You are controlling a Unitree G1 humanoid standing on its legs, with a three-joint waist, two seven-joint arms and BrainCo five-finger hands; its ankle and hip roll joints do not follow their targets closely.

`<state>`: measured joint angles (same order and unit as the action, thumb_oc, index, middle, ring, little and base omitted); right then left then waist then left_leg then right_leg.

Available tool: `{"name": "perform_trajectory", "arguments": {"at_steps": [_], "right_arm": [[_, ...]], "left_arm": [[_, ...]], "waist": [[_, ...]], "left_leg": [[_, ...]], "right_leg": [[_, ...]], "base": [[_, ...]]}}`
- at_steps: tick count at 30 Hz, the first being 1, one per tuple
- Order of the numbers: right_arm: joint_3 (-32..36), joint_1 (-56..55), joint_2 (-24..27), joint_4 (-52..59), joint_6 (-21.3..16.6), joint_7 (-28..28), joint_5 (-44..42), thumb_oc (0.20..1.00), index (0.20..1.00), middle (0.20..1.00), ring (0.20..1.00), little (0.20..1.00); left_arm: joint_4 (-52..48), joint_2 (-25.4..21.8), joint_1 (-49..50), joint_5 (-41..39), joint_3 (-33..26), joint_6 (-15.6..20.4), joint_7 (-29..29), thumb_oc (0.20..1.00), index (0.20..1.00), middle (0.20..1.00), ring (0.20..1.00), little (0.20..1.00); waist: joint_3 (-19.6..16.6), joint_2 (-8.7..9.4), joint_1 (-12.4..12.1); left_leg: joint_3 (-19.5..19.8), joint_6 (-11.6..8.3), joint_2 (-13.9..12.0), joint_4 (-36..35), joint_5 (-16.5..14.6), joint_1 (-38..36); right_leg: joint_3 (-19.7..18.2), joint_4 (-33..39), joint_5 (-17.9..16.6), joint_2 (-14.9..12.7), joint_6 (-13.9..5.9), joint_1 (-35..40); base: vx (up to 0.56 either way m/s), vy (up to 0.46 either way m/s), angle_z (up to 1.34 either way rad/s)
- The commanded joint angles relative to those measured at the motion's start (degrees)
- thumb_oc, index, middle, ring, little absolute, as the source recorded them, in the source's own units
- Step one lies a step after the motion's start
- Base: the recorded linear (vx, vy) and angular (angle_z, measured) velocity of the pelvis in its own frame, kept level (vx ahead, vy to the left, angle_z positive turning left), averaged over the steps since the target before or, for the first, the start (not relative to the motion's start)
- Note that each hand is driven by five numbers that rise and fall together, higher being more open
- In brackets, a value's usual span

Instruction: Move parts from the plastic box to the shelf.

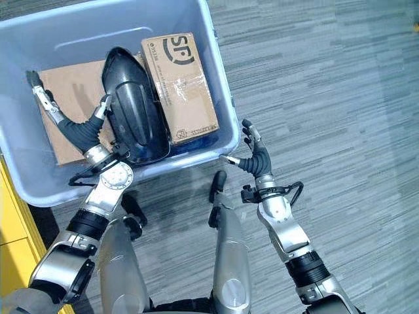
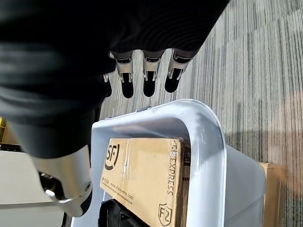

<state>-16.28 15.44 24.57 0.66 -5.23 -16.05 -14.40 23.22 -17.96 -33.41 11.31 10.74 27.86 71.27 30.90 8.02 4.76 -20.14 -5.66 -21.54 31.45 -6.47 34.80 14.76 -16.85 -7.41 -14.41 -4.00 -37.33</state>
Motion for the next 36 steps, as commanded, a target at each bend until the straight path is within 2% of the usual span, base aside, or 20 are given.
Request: {"name": "perform_trajectory", "arguments": {"at_steps": [1,5,7,8,10,11,12,15,16,20,24,26,29,32,36], "right_arm": [[2.03,-1.92,0.02,3.22,-2.65,-0.2,1.08,1.0,1.0,1.0,1.0,1.0],[1.98,-2.53,0.03,3.33,-2.79,0.65,1.59,1.0,1.0,1.0,1.0,1.0],[1.85,-2.4,0.28,3.03,-2.25,0.73,1.2,1.0,1.0,1.0,1.0,1.0],[1.74,-2.21,0.45,2.23,-2.2,1.18,-0.24,1.0,1.0,1.0,1.0,1.0],[1.85,-2.18,0.16,1.55,-2.18,2.53,-0.09,1.0,1.0,1.0,1.0,1.0],[1.83,-2.27,0.27,1.74,-2.17,2.84,-0.05,1.0,1.0,1.0,1.0,1.0],[1.81,-2.3,0.53,1.85,-2.09,3.1,0.17,1.0,1.0,1.0,1.0,1.0],[1.83,-2.11,0.7,1.54,-2.01,3.01,-0.03,1.0,1.0,1.0,1.0,1.0],[1.72,-1.5,0.76,1.01,-1.95,3.03,-0.23,1.0,1.0,1.0,1.0,1.0],[1.92,-0.52,1.52,0.95,-1.06,4.23,-0.97,1.0,1.0,1.0,1.0,1.0],[1.71,0.83,2.27,0.84,0.45,4.68,-1.5,1.0,1.0,1.0,1.0,1.0],[1.55,1.35,2.58,0.61,0.45,4.14,-1.73,1.0,1.0,1.0,1.0,1.0],[1.44,2.39,2.68,0.21,0.87,3.1,-3.0,1.0,1.0,1.0,1.0,1.0],[1.35,2.41,2.49,0.17,0.71,2.81,-4.26,1.0,1.0,1.0,1.0,1.0],[0.81,2.69,2.23,0.06,0.34,2.11,-4.1,1.0,1.0,1.0,1.0,1.0]], "left_arm": [[-4.9,0.85,1.79,1.34,-0.56,2.81,1.5,1.0,1.0,1.0,1.0,1.0],[-4.62,1.19,3.14,-5.14,-0.74,0.79,-2.09,1.0,1.0,1.0,1.0,1.0],[-3.64,1.72,3.27,-7.34,-0.9,0.74,-1.51,1.0,1.0,1.0,1.0,1.0],[-2.66,2.07,3.67,-9.47,-1.36,-0.57,-1.98,1.0,1.0,1.0,1.0,1.0],[-0.76,2.32,4.14,-17.06,-1.4,-2.32,-7.96,1.0,1.0,1.0,1.0,1.0],[0.09,2.8,4.14,-19.1,-1.54,-3.6,-10.47,1.0,1.0,1.0,1.0,1.0],[1.31,3.33,4.35,-24.4,-1.23,-5.57,-13.42,1.0,1.0,1.0,1.0,1.0],[3.07,4.39,4.37,-30.08,-1.49,-6.24,-13.52,1.0,1.0,1.0,1.0,1.0],[4.99,4.84,4.18,-31.4,-1.92,-8.07,-14.85,1.0,1.0,1.0,1.0,1.0],[7.84,4.77,1.94,-32.72,-1.01,-10.61,-15.93,1.0,1.0,1.0,1.0,1.0],[10.59,4.38,-0.54,-35.6,0.0,-15.56,-16.87,1.0,1.0,1.0,1.0,1.0],[11.96,4.34,-1.62,-38.46,0.41,-15.46,-16.24,1.0,1.0,1.0,1.0,1.0],[13.61,4.29,-3.26,-37.11,0.56,-14.55,-13.68,1.0,1.0,1.0,1.0,1.0],[14.32,4.14,-4.15,-33.88,0.78,-15.63,-10.81,1.0,1.0,1.0,1.0,1.0],[15.16,3.46,-5.79,-31.9,1.43,-18.35,-10.34,1.0,1.0,1.0,1.0,1.0]], "waist": [[-1.11,-1.08,-1.74],[-1.11,-0.79,-1.85],[-1.11,-0.69,-1.86],[-1.11,-0.7,-1.8],[-1.11,-0.5,-1.7],[-1.11,-0.29,-1.61],[-1.11,-0.05,-1.49],[-1.11,0.15,-1.29],[-1.11,0.4,-1.03],[-1.11,0.88,-0.33],[-1.11,1.21,0.38],[-1.11,1.35,0.61],[-1.11,1.73,0.98],[-1.11,2.25,1.11],[-1.11,2.7,1.38]], "left_leg": [[1.38,-1.28,3.92,-4.52,0.68,-1.27],[0.99,-1.55,3.46,-5.61,1.54,-2.26],[0.97,-1.62,3.34,-5.66,1.7,-2.53],[1.01,-1.8,3.18,-5.42,1.68,-2.67],[1.14,-1.99,2.89,-4.92,1.57,-2.85],[1.02,-1.99,2.59,-4.67,1.54,-2.83],[0.85,-2.04,2.07,-4.32,1.62,-2.78],[0.78,-2.1,1.66,-3.73,1.48,-2.55],[0.72,-2.25,1.04,-3.04,1.42,-1.98],[0.33,-2.32,-0.07,-1.91,1.41,-0.98],[0.07,-2.46,-0.86,-0.87,1.32,0.08],[0.01,-2.54,-1.13,-0.66,1.41,0.52],[0.27,-2.78,-1.54,0.04,1.3,1.67],[0.64,-2.88,-1.95,0.72,1.14,2.82],[0.61,-2.92,-2.34,1.23,0.94,3.59]], "right_leg": [[2.4,-6.17,8.85,-0.52,-5.71,2.96],[3.03,-5.28,8.64,-0.57,-5.77,4.03],[3.13,-5.3,8.74,-0.52,-5.68,4.34],[3.01,-5.2,8.86,-0.51,-5.59,4.57],[3.03,-4.87,8.73,-0.38,-5.68,4.94],[3.16,-4.81,8.71,-0.4,-5.64,4.98],[3.42,-4.96,8.69,-0.5,-5.68,4.98],[3.35,-5.18,8.76,-0.43,-5.65,4.79],[3.27,-5.39,8.76,-0.38,-5.69,4.41],[3.22,-6.26,8.88,-0.3,-5.51,3.34],[3.05,-6.76,8.88,-0.15,-5.43,2.24],[3.04,-6.87,8.86,-0.14,-5.43,1.87],[2.82,-7.29,8.79,-0.03,-5.42,0.81],[2.79,-7.78,8.71,0.11,-5.35,-0.1],[2.91,-7.94,8.68,0.16,-5.33,-0.79]], "base": [[0.04,-0.036,0.05],[0.01,-0.026,0.02],[0.0,0.0,0.0],[0.0,0.0,0.0],[0.02,-0.031,-0.04],[0.01,-0.034,-0.04],[0.0,-0.021,-0.03],[0.0,-0.005,-0.01],[0.0,0.0,0.0],[0.0,0.0,0.0],[0.0,0.02,-0.06],[-0.01,0.004,-0.06],[-0.01,-0.009,-0.05],[0.0,-0.048,-0.05],[0.0,-0.019,0.0]]}}
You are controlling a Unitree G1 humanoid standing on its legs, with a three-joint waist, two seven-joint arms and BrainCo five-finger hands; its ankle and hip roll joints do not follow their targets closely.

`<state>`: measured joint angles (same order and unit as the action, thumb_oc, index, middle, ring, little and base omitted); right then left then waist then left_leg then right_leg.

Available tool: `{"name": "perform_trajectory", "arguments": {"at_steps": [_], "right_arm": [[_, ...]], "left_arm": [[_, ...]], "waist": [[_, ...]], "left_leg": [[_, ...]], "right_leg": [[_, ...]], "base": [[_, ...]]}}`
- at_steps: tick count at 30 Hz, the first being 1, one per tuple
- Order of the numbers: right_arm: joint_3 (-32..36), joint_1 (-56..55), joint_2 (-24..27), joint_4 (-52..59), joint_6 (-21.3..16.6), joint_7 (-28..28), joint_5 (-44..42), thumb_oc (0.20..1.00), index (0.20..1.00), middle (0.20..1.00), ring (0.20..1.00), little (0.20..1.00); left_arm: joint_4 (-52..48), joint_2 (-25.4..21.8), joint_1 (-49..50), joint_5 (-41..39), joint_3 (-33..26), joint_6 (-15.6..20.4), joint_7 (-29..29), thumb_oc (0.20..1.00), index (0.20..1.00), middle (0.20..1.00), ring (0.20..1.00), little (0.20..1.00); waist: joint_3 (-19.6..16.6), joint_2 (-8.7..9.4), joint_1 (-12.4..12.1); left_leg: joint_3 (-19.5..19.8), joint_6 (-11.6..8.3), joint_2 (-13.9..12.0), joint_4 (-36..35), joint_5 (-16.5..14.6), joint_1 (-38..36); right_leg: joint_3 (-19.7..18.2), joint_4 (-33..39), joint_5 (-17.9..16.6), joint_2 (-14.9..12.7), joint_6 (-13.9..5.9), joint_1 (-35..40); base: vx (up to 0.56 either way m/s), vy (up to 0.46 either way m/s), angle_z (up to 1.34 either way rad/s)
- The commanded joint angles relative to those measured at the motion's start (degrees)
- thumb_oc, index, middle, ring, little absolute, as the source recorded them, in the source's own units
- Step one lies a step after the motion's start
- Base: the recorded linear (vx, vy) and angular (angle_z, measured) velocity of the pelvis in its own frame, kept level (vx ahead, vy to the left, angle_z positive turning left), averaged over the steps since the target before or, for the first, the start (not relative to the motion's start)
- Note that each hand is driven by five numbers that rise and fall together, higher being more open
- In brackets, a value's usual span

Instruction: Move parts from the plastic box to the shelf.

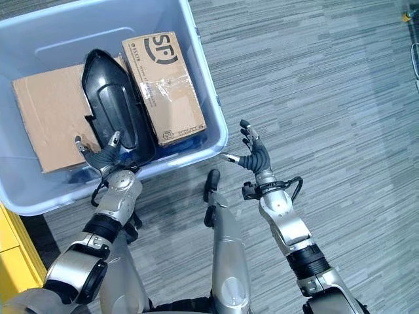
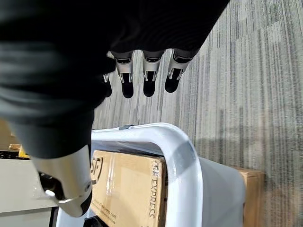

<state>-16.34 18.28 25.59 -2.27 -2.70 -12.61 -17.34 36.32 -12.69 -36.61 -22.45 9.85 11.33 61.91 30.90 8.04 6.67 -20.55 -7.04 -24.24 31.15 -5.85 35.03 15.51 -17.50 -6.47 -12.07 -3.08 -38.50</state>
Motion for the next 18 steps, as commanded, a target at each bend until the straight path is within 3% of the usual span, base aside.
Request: {"name": "perform_trajectory", "arguments": {"at_steps": [1,7,10,11,12,15,18], "right_arm": [[0.79,0.04,1.25,2.87,-2.11,-1.47,-1.2,1.0,1.0,1.0,1.0,1.0],[0.87,1.66,1.74,2.46,-1.2,-1.8,-1.56,1.0,1.0,1.0,1.0,1.0],[0.95,2.06,2.24,2.67,-0.75,-1.7,-1.7,1.0,1.0,1.0,1.0,1.0],[0.96,2.06,2.29,2.65,-0.79,-1.66,-1.72,1.0,1.0,1.0,1.0,1.0],[1.06,2.28,2.65,2.81,-0.9,-1.4,-0.66,1.0,1.0,1.0,1.0,1.0],[1.0,2.44,3.56,3.31,-1.25,-0.91,0.55,1.0,1.0,1.0,1.0,1.0],[0.49,2.7,4.06,3.79,-0.67,-1.73,-0.24,1.0,1.0,1.0,1.0,1.0]], "left_arm": [[2.37,-1.95,-2.89,2.33,2.38,-2.56,-0.72,1.0,1.0,1.0,1.0,1.0],[7.33,-4.68,-7.74,5.34,4.04,-14.86,-6.26,1.0,1.0,1.0,1.0,1.0],[9.64,-5.59,-7.92,5.98,4.98,-18.9,-6.78,1.0,1.0,1.0,1.0,1.0],[10.28,-5.84,-8.07,7.88,5.17,-20.37,-7.42,1.0,1.0,1.0,1.0,1.0],[12.09,-6.97,-8.53,13.66,6.32,-24.36,-8.71,1.0,1.0,1.0,1.0,1.0],[13.65,-8.14,-8.72,13.57,7.75,-26.3,-10.71,1.0,1.0,1.0,1.0,1.0],[15.25,-8.15,-8.05,10.94,7.83,-25.46,-11.25,1.0,1.0,1.0,1.0,1.0]], "waist": [[-1.11,2.68,-0.47],[-1.11,2.57,0.5],[-1.11,2.3,0.89],[-1.11,2.26,0.98],[-1.11,2.14,1.22],[-1.11,1.85,1.44],[-1.11,1.37,1.79]], "left_leg": [[1.02,-1.57,0.35,1.57,0.31,3.47],[0.84,-1.82,0.14,2.26,0.11,4.28],[0.73,-1.89,0.31,2.3,0.05,4.42],[0.69,-1.89,0.34,2.29,0.04,4.46],[0.55,-1.99,0.32,2.26,0.15,4.76],[0.26,-2.07,0.3,2.06,0.31,4.99],[-0.2,-2.17,0.35,2.11,0.3,5.02]], "right_leg": [[2.11,-7.25,7.7,-2.16,-6.23,0.26],[1.65,-7.49,7.49,-2.22,-6.2,-0.96],[1.34,-7.3,7.39,-2.23,-6.16,-1.36],[1.3,-7.24,7.34,-2.24,-6.14,-1.46],[1.24,-7.12,7.15,-2.36,-6.05,-1.97],[1.21,-6.98,6.9,-2.58,-6.01,-2.55],[0.87,-7.01,6.96,-2.72,-5.9,-3.16]], "base": [[0.0,0.0,0.0],[0.0,-0.001,-0.02],[-0.01,0.011,-0.05],[-0.01,0.026,-0.15],[-0.01,0.015,-0.18],[-0.01,0.007,-0.09],[0.0,0.029,-0.09]]}}
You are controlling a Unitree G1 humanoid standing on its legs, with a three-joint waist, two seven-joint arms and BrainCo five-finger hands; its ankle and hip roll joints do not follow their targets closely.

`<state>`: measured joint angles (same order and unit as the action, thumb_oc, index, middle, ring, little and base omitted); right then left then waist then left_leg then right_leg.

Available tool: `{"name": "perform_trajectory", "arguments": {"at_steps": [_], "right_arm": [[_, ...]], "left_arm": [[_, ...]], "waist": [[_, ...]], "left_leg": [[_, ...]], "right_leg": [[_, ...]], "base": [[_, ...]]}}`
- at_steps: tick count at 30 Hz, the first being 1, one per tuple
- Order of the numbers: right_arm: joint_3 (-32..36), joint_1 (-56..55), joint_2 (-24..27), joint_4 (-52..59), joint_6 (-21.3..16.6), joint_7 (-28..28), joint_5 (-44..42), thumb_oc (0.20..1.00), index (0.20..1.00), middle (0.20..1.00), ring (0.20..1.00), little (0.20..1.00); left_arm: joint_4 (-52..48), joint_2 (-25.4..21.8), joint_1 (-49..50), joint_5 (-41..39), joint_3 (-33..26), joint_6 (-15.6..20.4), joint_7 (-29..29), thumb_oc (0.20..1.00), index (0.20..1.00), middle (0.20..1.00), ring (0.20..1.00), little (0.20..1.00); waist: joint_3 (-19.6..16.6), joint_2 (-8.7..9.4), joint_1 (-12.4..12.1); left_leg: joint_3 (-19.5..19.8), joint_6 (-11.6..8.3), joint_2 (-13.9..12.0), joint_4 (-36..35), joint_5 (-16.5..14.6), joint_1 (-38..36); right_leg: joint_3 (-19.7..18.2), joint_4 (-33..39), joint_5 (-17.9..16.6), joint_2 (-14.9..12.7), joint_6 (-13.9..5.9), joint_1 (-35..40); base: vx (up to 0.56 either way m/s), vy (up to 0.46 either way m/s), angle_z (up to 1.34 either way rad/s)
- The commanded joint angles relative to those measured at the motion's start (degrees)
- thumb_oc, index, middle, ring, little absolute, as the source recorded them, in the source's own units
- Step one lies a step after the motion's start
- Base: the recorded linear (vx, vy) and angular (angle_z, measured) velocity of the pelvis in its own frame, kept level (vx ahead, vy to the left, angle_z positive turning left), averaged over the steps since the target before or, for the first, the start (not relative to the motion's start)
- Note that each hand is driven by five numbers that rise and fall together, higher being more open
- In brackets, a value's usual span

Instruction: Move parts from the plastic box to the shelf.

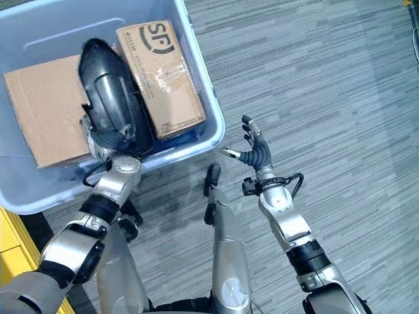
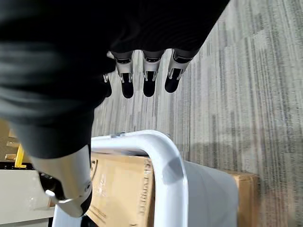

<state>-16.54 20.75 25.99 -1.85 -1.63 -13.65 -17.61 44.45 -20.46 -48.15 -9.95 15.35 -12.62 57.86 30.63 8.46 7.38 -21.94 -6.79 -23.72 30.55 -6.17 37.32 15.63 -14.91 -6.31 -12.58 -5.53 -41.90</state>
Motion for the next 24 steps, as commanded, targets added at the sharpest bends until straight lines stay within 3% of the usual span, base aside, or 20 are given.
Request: {"name": "perform_trajectory", "arguments": {"at_steps": [1,4,5,6,7,9,16,20,24], "right_arm": [[0.66,0.25,3.61,3.33,-1.77,-0.73,0.15,1.0,1.0,1.0,1.0,1.0],[0.8,0.31,3.43,2.78,-1.94,-0.53,0.01,1.0,1.0,1.0,1.0,1.0],[0.83,0.29,3.56,2.67,-2.23,-0.52,0.09,1.0,1.0,1.0,1.0,1.0],[0.8,0.34,3.53,2.56,-2.4,-0.62,0.03,1.0,1.0,1.0,1.0,1.0],[0.77,0.36,3.53,2.5,-2.47,-0.68,0.1,1.0,1.0,1.0,1.0,1.0],[0.79,0.55,3.38,2.54,-2.36,-1.33,0.5,1.0,1.0,1.0,1.0,1.0],[1.27,0.61,3.17,2.29,-2.57,-1.72,1.32,1.0,1.0,1.0,1.0,1.0],[1.22,0.08,3.42,2.26,-2.8,-2.01,0.66,1.0,1.0,1.0,1.0,1.0],[1.19,-0.8,3.83,2.65,-3.55,-1.37,-0.32,1.0,1.0,1.0,1.0,1.0]], "left_arm": [[7.26,-0.38,3.57,-1.13,2.33,-1.51,-7.36,1.0,1.0,1.0,1.0,1.0],[8.46,-0.4,4.06,-0.8,2.38,-0.77,-8.68,1.0,1.0,1.0,1.0,1.0],[8.73,-0.29,4.19,-1.83,2.21,0.3,-9.14,0.934,0.934,0.934,0.934,0.934],[9.15,-0.13,4.05,-2.24,1.89,1.0,-9.58,0.442,0.442,0.442,0.442,0.442],[9.32,-0.04,4.01,-3.24,1.89,1.19,-9.74,0.228,0.228,0.228,0.228,0.228],[10.09,0.83,4.3,-9.44,1.01,2.69,-10.31,0.2,0.2,0.2,0.2,0.2],[11.9,2.29,5.24,-16.26,-2.93,6.58,-9.12,0.2,0.2,0.2,0.2,0.2],[12.35,2.59,5.43,-15.35,-3.75,7.43,-8.47,0.2,0.2,0.2,0.2,0.2],[11.82,2.76,5.87,-15.3,-4.2,10.77,-6.03,0.2,0.2,0.2,0.2,0.2]], "waist": [[-0.84,0.9,1.11],[-0.84,0.42,1.2],[-0.84,0.31,1.2],[-0.84,0.19,1.24],[-0.84,0.14,1.28],[-0.84,-0.16,1.25],[-0.84,-0.16,1.27],[-0.84,0.15,1.26],[-0.84,0.5,1.21]], "left_leg": [[1.16,-2.44,-0.17,2.71,0.62,2.75],[0.82,-2.54,-0.08,2.54,0.72,2.92],[0.77,-2.55,-0.08,2.46,0.82,3.03],[0.73,-2.54,-0.09,2.44,0.8,3.15],[0.74,-2.55,-0.09,2.41,0.78,3.19],[0.81,-2.59,0.06,2.47,0.85,3.58],[1.24,-2.79,-0.04,3.13,0.46,4.33],[1.44,-2.79,-0.28,3.49,0.3,4.45],[1.65,-2.75,-0.42,3.4,0.27,4.15]], "right_leg": [[0.73,-9.59,6.78,-2.25,-3.45,0.16],[0.66,-9.35,6.64,-2.49,-3.34,-0.33],[0.57,-9.41,6.6,-2.59,-3.32,-0.54],[0.48,-9.63,6.72,-2.72,-3.38,-0.74],[0.41,-9.73,6.79,-2.79,-3.42,-0.83],[0.37,-10.0,6.89,-2.95,-3.38,-1.31],[0.26,-10.11,6.93,-2.93,-3.3,-1.98],[0.25,-10.35,7.01,-2.83,-3.23,-1.98],[0.12,-10.6,7.07,-2.6,-3.15,-1.77]], "base": [[-0.01,0.042,-0.18],[-0.01,0.01,-0.02],[0.0,0.0,0.0],[0.0,0.0,0.0],[0.0,0.0,0.0],[0.0,0.0,0.0],[0.0,-0.012,0.01],[0.01,-0.03,-0.01],[0.01,-0.036,-0.01]]}}
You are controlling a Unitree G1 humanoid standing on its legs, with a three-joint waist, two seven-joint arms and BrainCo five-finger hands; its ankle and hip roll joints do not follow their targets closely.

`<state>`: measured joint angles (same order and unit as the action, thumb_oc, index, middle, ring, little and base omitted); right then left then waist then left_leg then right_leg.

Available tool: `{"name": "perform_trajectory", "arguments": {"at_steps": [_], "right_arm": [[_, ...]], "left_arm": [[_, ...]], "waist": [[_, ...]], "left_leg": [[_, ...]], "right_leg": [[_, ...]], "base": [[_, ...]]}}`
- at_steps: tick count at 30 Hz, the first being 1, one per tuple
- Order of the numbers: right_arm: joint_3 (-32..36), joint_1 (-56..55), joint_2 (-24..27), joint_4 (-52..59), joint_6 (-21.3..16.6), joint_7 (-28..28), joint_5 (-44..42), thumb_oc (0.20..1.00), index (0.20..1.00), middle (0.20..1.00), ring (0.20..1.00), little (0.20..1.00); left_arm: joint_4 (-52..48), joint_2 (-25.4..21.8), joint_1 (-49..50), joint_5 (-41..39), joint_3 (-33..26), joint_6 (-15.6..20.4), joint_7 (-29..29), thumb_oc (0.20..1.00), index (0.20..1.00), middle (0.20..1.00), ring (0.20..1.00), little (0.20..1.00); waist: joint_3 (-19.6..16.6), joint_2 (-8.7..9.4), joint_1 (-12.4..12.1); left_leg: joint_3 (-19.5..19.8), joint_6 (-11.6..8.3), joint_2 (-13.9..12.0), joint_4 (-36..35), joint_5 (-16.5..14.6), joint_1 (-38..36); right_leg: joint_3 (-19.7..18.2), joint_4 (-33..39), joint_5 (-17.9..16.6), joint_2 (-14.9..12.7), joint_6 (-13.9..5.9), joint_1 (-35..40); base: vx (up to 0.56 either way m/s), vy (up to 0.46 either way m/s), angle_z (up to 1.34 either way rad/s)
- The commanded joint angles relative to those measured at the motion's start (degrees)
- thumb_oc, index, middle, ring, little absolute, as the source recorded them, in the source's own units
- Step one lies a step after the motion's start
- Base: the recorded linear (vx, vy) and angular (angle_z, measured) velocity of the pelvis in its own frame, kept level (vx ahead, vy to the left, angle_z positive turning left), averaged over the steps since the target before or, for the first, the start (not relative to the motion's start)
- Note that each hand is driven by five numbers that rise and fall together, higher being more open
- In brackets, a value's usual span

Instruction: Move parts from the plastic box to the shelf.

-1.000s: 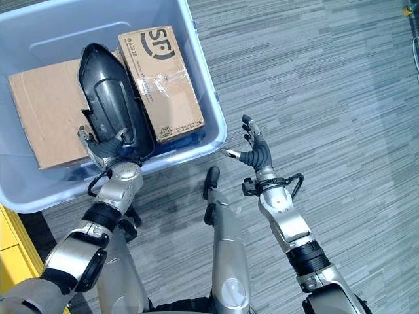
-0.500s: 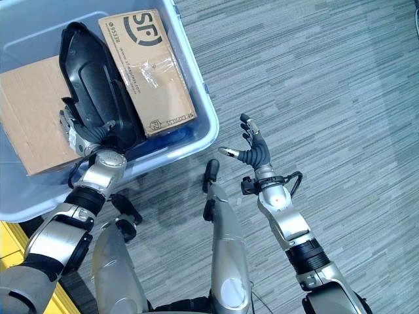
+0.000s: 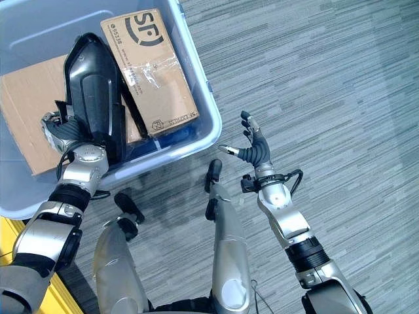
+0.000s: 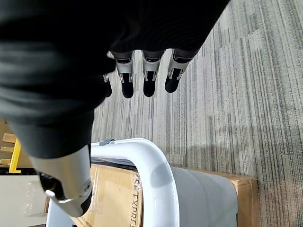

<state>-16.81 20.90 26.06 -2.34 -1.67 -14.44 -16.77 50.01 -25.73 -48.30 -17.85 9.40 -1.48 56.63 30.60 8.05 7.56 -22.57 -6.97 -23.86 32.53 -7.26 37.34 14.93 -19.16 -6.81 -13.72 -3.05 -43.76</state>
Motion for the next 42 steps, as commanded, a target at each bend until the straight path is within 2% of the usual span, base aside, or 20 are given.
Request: {"name": "perform_trajectory", "arguments": {"at_steps": [1,11,13,15,19,20,21,22,23,26,29,33,35,38,40,42], "right_arm": [[1.45,-1.53,3.46,3.55,-3.76,-0.61,-0.57,1.0,1.0,1.0,1.0,1.0],[2.0,-5.05,3.3,4.08,-5.62,1.04,0.72,1.0,1.0,1.0,1.0,1.0],[2.31,-6.07,3.47,4.46,-6.72,0.99,3.16,1.0,1.0,1.0,1.0,1.0],[2.93,-6.48,4.53,5.3,-10.31,-0.52,7.35,1.0,1.0,1.0,1.0,1.0],[4.1,-5.87,5.52,8.31,-8.73,-0.58,7.1,1.0,1.0,1.0,1.0,1.0],[4.51,-5.73,5.7,8.79,-8.1,-0.64,5.66,1.0,1.0,1.0,1.0,1.0],[5.76,-6.33,5.92,8.83,-7.33,-0.05,5.2,1.0,1.0,1.0,1.0,1.0],[5.85,-6.58,5.93,8.9,-7.26,0.07,5.26,1.0,1.0,1.0,1.0,1.0],[7.04,-8.11,6.08,9.34,-7.25,2.21,5.25,1.0,1.0,1.0,1.0,1.0],[8.18,-10.94,5.89,9.83,-7.83,4.78,5.6,1.0,1.0,1.0,1.0,1.0],[8.78,-13.96,6.1,10.35,-8.41,7.46,5.06,1.0,1.0,1.0,1.0,1.0],[9.08,-15.78,5.87,10.82,-7.5,10.52,5.14,1.0,1.0,1.0,1.0,1.0],[8.98,-16.71,5.75,11.06,-6.31,12.35,4.42,1.0,1.0,1.0,1.0,1.0],[8.14,-18.42,4.78,11.49,-5.36,16.23,3.21,1.0,1.0,1.0,1.0,1.0],[6.61,-19.38,3.58,12.36,-4.47,18.59,3.7,1.0,1.0,1.0,1.0,1.0],[3.68,-21.64,1.62,13.76,-3.66,20.49,4.15,1.0,1.0,1.0,1.0,1.0]], "left_arm": [[5.47,8.27,6.8,-7.14,1.24,1.86,-3.74,0.2,0.2,0.2,0.2,0.2],[-0.21,8.06,13.42,-4.15,-1.97,9.85,-2.85,0.2,0.2,0.2,0.2,0.2],[-2.27,7.63,14.65,-0.81,-2.75,11.88,-1.05,0.2,0.2,0.2,0.2,0.2],[-4.79,6.71,15.85,3.17,-3.41,14.16,1.02,0.2,0.2,0.2,0.2,0.2],[-8.63,3.72,15.88,4.61,-4.3,15.03,2.2,0.2,0.2,0.2,0.2,0.2],[-9.3,3.03,15.88,5.01,-4.92,16.12,2.63,0.2,0.2,0.2,0.2,0.2],[-11.31,1.39,17.04,4.9,-6.85,18.77,3.04,0.2,0.2,0.2,0.2,0.2],[-11.53,1.36,17.33,4.8,-6.98,18.89,2.96,0.2,0.2,0.2,0.2,0.2],[-13.37,0.53,19.25,6.34,-9.27,21.22,3.58,0.2,0.2,0.2,0.2,0.2],[-16.02,-0.47,22.59,8.35,-11.89,23.61,4.12,0.2,0.2,0.2,0.2,0.2],[-18.7,-2.67,25.39,8.75,-14.38,23.95,3.72,0.2,0.2,0.2,0.2,0.2],[-19.74,-5.19,26.25,7.11,-17.26,24.88,1.13,0.2,0.2,0.2,0.2,0.2],[-20.04,-7.0,26.12,5.59,-18.3,24.96,-2.36,0.2,0.2,0.2,0.2,0.2],[-21.45,-8.3,26.07,1.27,-17.71,24.39,-11.08,0.2,0.2,0.2,0.2,0.2],[-24.34,-6.57,27.96,-1.79,-16.65,23.77,-15.25,0.2,0.2,0.2,0.2,0.2],[-30.17,-2.33,33.1,-4.11,-14.03,22.86,-18.39,0.2,0.2,0.2,0.2,0.2]], "waist": [[-0.8,0.82,0.93],[-0.8,-1.0,-0.53],[-0.8,-1.56,-0.74],[-0.8,-2.34,-1.06],[-0.8,-3.5,-1.3],[-0.8,-3.75,-1.33],[-0.8,-4.77,-1.57],[-0.8,-4.83,-1.57],[-0.86,-5.64,-1.56],[-2.97,-6.64,-1.41],[-5.71,-7.58,-0.94],[-9.23,-8.87,-0.5],[-11.58,-9.74,-0.35],[-14.31,-10.78,-0.58],[-15.43,-11.1,-1.34],[-16.58,-11.24,-2.64]], "left_leg": [[2.31,-2.53,-0.13,1.3,1.31,3.85],[0.59,-1.87,0.64,-1.94,1.97,-3.48],[0.02,-1.7,1.01,-3.27,2.41,-5.98],[-0.47,-1.46,1.6,-4.48,2.72,-9.26],[-0.31,-0.85,2.32,-4.12,1.88,-12.76],[-0.28,-0.75,2.44,-4.11,1.72,-13.92],[-0.19,-0.45,2.96,-4.68,1.67,-17.4],[-0.24,-0.45,3.04,-4.93,1.72,-17.86],[-0.74,-0.34,3.39,-6.54,2.14,-21.15],[-1.76,-0.58,3.75,-9.64,3.21,-24.67],[-3.22,-0.97,4.51,-13.49,4.47,-28.92],[-4.19,-1.26,5.83,-17.46,5.49,-32.96],[-4.85,-1.46,6.62,-19.93,6.27,-35.26],[-5.21,-1.74,7.28,-22.59,7.63,-37.52],[-4.98,-1.95,7.3,-23.82,8.62,-38.27],[-4.0,-1.95,7.34,-25.37,9.68,-39.06]], "right_leg": [[0.73,-6.51,7.73,-1.41,-5.62,0.28],[1.52,-6.81,9.45,-2.53,-5.66,6.44],[1.73,-6.65,9.84,-2.92,-5.69,8.47],[1.89,-6.41,10.13,-3.53,-5.73,11.24],[1.22,-7.72,11.02,-4.21,-5.56,13.96],[1.21,-7.89,11.36,-4.34,-5.5,15.08],[1.49,-7.64,11.92,-4.62,-5.47,18.57],[1.55,-7.47,11.93,-4.64,-5.5,19.0],[2.08,-6.02,11.86,-4.68,-5.51,22.23],[2.87,-3.26,11.59,-4.66,-5.55,25.69],[3.49,0.33,10.95,-4.34,-5.7,29.65],[3.79,4.25,10.43,-3.86,-5.95,33.92],[4.16,6.7,10.07,-3.64,-6.08,36.67],[5.09,8.79,9.83,-3.69,-6.17,39.67],[5.85,9.47,9.82,-3.66,-6.25,40.96],[6.99,10.17,10.0,-3.43,-6.27,42.67]], "base": [[0.01,-0.008,0.05],[0.02,0.019,0.05],[0.03,0.068,0.05],[0.03,0.086,0.0],[0.05,0.07,0.03],[0.1,0.104,0.02],[0.09,0.1,-0.01],[0.11,0.126,0.01],[0.07,0.08,0.02],[0.08,0.081,0.02],[0.12,0.096,0.01],[0.11,0.083,-0.03],[0.14,0.075,-0.07],[0.09,0.04,0.07],[0.04,0.012,0.1],[0.0,0.009,0.17]]}}
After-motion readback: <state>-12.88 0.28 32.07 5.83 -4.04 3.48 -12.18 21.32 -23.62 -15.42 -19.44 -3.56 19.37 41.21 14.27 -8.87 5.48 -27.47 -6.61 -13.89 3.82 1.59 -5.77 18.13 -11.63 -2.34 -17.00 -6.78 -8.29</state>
